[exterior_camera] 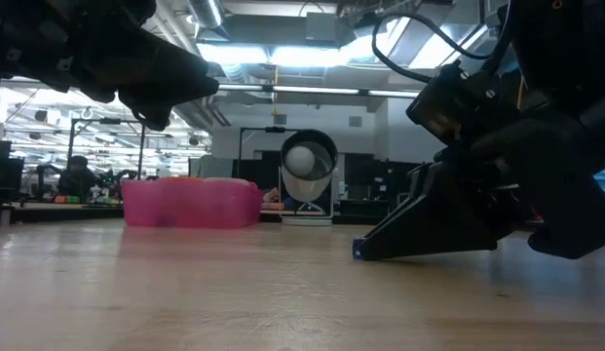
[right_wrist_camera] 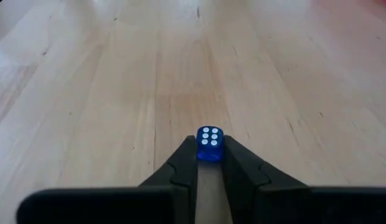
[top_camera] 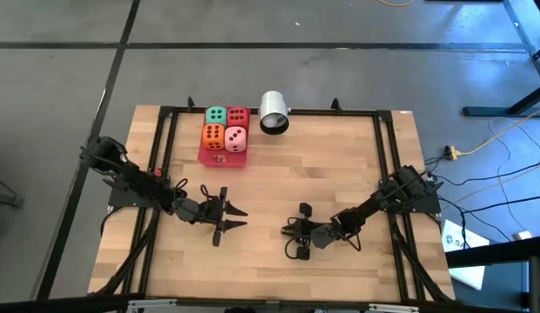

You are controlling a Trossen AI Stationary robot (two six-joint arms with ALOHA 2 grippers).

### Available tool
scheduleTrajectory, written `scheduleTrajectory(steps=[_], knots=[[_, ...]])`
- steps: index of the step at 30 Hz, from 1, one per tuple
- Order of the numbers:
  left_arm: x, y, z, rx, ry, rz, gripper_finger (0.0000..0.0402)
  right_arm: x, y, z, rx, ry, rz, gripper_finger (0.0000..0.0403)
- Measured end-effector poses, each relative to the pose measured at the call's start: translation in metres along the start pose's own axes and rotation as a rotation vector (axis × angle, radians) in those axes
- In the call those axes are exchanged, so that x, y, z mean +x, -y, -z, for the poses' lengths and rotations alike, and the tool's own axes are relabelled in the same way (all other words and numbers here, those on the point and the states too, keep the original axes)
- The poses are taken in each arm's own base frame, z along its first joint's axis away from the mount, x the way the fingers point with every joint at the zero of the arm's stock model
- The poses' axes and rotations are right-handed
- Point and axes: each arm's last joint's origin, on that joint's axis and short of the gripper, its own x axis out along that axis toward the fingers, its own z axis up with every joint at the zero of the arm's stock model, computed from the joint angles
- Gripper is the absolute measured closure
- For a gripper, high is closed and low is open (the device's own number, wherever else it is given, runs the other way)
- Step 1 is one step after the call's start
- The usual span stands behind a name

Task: Pick & Place Dice
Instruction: Put the small blue dice into the red bin

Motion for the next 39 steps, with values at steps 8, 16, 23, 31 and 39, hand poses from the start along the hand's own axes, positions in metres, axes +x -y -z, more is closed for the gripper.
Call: scheduleTrajectory(steps=[8, 16, 23, 31, 39], knots=[[0.000, 0.000, 0.000, -0.031, 0.003, -0.013, 0.0286, -0.006, -0.001, -0.015, -0.036, 0.044, -0.013, 0.0350], [0.001, -0.010, -0.002, -0.197, 0.053, -0.171, 0.0281, -0.032, 0.002, -0.054, -0.157, 0.111, 0.044, 0.0351], [0.010, -0.032, -0.008, -0.360, 0.073, -0.177, 0.0277, -0.057, 0.016, -0.081, -0.282, 0.120, 0.143, 0.0351], [0.018, -0.074, -0.018, -0.453, 0.079, -0.178, 0.0238, -0.071, 0.043, -0.111, -0.424, 0.164, 0.245, 0.0352], [0.025, -0.105, -0.041, -0.537, 0.139, -0.078, 0.0213, -0.064, 0.070, -0.121, -0.532, 0.133, 0.308, 0.0352]])
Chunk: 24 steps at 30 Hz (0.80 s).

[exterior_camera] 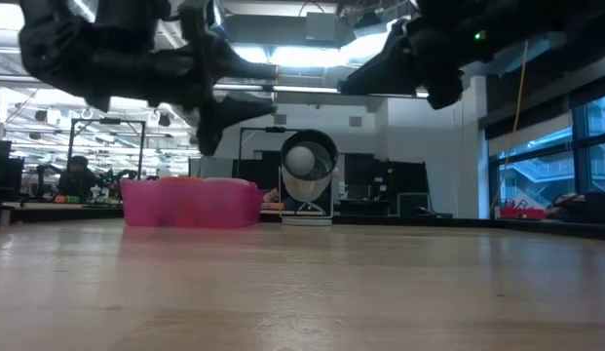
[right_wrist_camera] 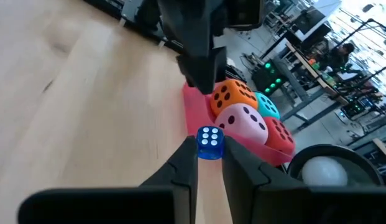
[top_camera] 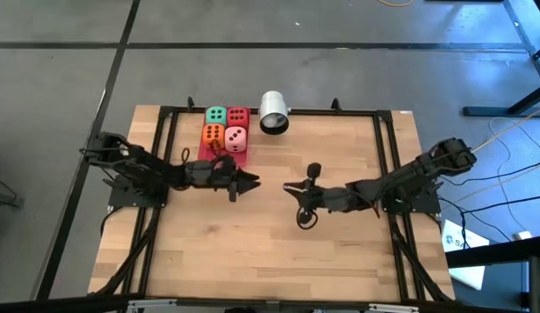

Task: Pick & Place Dice
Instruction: Put the small blue dice into the red bin

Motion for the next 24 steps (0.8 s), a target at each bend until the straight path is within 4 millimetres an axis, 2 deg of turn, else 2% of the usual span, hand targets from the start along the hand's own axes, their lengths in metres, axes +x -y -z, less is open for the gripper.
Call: scheduleTrajectory(steps=[8, 17, 24], knots=[[0.015, 0.010, -0.022, -0.013, 0.005, 0.118, 0.0212, 0.010, 0.013, 0.003, -0.053, 0.019, -0.017, 0.0352], [0.027, 0.018, -0.032, -0.021, -0.001, 0.114, 0.0212, 0.018, 0.031, -0.025, -0.138, 0.063, -0.014, 0.0352], [0.030, 0.018, -0.036, -0.006, 0.003, 0.087, 0.0214, 0.029, 0.037, -0.026, -0.141, 0.071, -0.058, 0.0352]])
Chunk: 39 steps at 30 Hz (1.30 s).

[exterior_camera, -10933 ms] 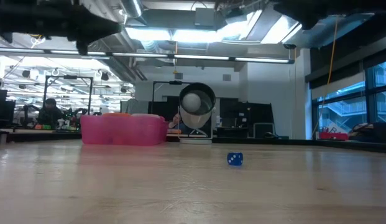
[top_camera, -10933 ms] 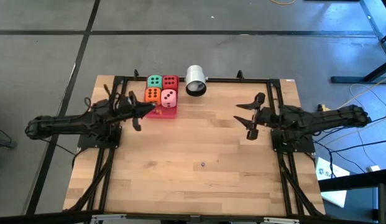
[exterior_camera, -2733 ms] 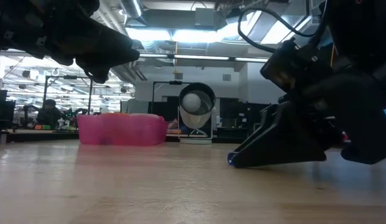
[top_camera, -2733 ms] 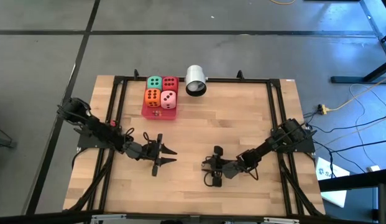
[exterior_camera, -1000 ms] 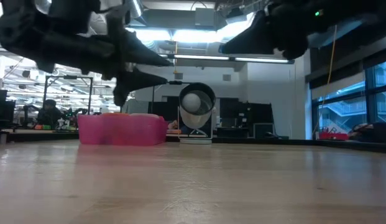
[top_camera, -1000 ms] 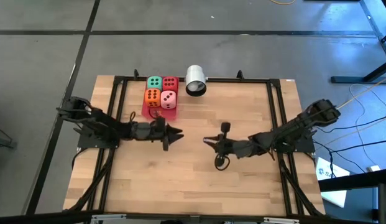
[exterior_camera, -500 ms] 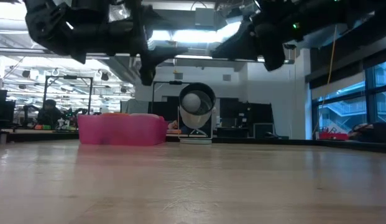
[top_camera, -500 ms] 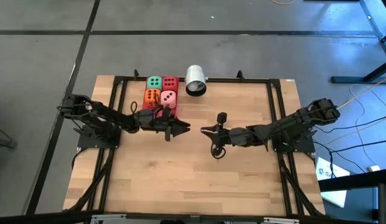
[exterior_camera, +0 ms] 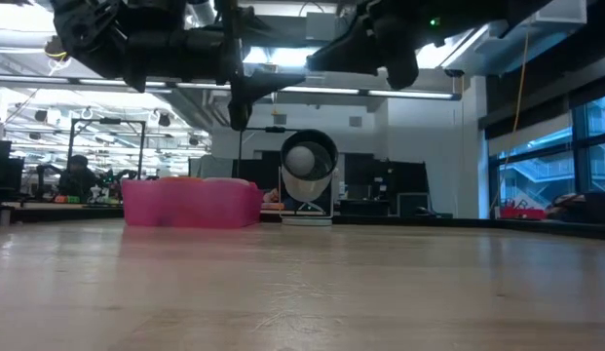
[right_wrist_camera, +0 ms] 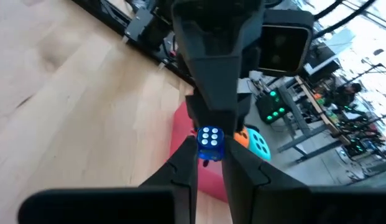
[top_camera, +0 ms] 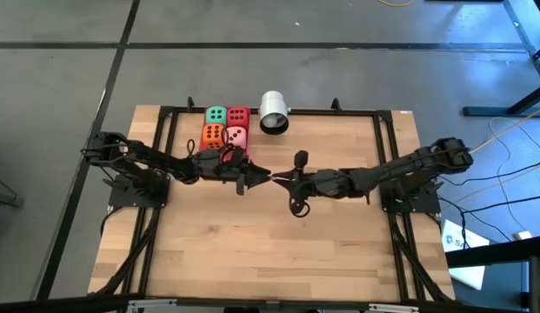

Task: Pick & Place Dice
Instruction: Put the small blue dice into the red bin

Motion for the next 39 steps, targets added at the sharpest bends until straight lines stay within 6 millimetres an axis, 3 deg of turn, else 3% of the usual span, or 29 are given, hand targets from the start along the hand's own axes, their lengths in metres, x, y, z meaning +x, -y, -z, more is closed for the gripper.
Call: scheduleTrajectory(steps=[7, 23, 39], knots=[[0.001, 0.001, -0.001, 0.011, 0.006, 0.001, 0.0212, 0.012, 0.001, 0.003, -0.001, -0.012, -0.013, 0.0352], [0.001, 0.000, 0.000, 0.021, 0.000, -0.022, 0.0216, 0.014, 0.005, 0.003, 0.003, -0.007, 0.003, 0.0352], [0.001, -0.002, 0.001, 0.009, -0.011, -0.048, 0.0293, 0.014, 0.005, 0.003, -0.002, 0.012, -0.011, 0.0352]])
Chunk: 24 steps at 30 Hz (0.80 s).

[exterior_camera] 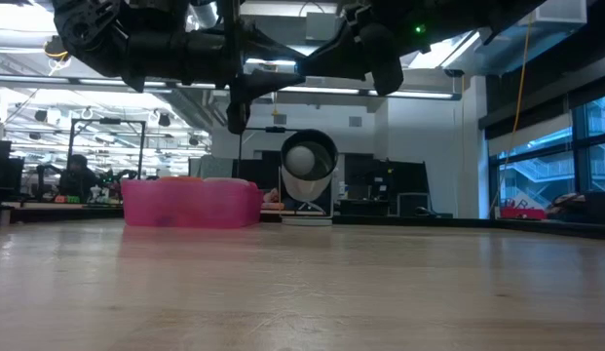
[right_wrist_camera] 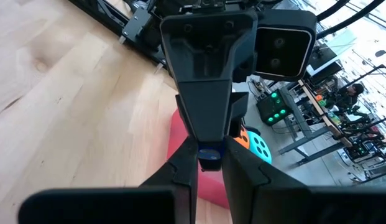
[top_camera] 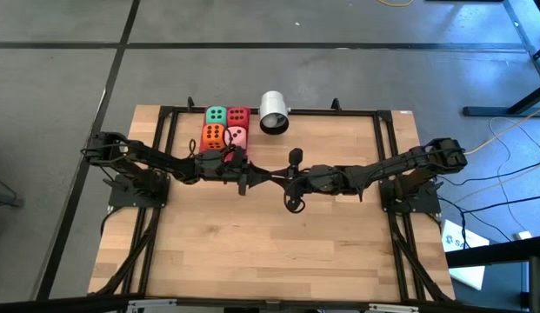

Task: Pick & Place Dice
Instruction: Put the small blue dice into the red bin

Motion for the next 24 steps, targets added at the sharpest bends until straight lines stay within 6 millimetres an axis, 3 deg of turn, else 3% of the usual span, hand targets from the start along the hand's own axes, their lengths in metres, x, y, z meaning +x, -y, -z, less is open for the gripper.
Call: scheduleTrajectory(steps=[13, 24], knots=[[-0.0001, -0.0003, 0.0002, 0.048, 0.000, -0.003, 0.0385, 0.0000, -0.0003, 0.0005, -0.013, -0.004, -0.002, 0.0352], [-0.0001, -0.0003, 0.0001, 0.111, 0.000, -0.003, 0.0388, -0.0001, -0.0003, 0.0001, -0.011, 0.001, -0.003, 0.0328]])
